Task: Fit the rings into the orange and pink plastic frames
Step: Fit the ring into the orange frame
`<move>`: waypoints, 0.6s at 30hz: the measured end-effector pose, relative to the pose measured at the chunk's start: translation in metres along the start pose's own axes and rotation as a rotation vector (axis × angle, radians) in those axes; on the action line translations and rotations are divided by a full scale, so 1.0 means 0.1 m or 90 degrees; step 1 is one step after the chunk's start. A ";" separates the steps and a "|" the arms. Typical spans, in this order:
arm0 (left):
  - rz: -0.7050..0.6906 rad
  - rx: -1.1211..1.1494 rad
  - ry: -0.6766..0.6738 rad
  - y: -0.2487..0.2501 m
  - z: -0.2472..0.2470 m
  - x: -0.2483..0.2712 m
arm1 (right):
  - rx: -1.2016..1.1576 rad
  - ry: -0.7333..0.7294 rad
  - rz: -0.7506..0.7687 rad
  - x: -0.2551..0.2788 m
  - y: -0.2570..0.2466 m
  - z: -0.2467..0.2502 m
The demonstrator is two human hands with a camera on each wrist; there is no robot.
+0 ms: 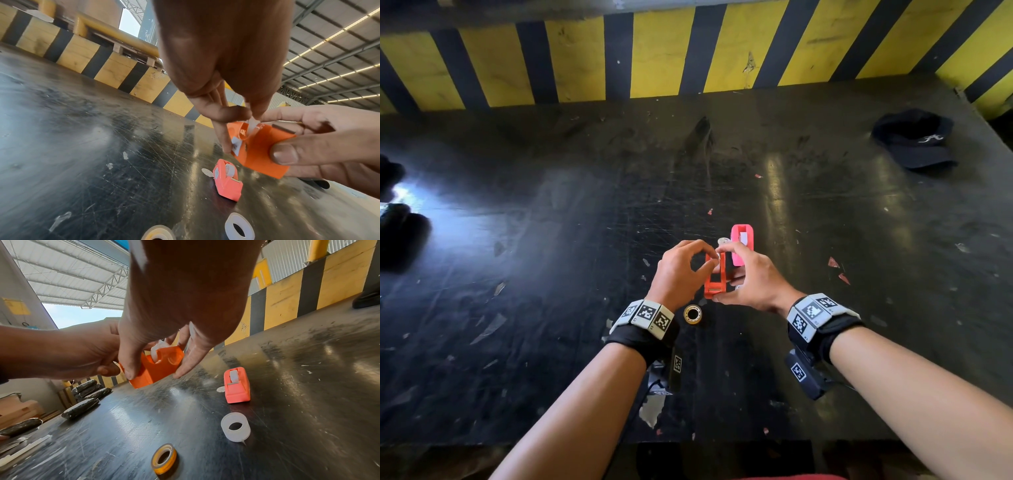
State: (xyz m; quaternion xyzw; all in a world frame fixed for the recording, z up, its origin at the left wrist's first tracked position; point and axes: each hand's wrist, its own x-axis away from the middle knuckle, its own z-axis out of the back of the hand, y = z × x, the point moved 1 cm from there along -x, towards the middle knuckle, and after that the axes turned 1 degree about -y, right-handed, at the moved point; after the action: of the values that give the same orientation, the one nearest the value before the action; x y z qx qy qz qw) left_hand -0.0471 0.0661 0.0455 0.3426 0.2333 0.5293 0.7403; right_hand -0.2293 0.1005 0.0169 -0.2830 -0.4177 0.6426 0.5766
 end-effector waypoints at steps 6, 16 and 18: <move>0.034 0.068 -0.115 0.04 0.01 0.03 | -0.021 -0.008 -0.015 -0.01 0.05 0.05; 0.038 0.162 -0.258 -0.03 0.12 0.12 | -0.009 -0.007 -0.062 0.00 0.06 0.10; 0.036 0.166 -0.262 -0.03 0.12 0.13 | -0.010 -0.008 -0.065 0.01 0.04 0.10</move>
State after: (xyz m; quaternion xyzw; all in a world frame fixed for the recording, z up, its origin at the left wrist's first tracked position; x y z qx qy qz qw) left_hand -0.0325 0.0746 0.0514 0.5421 0.1342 0.4346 0.7066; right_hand -0.2399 0.0993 0.0183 -0.2620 -0.4403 0.6104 0.6041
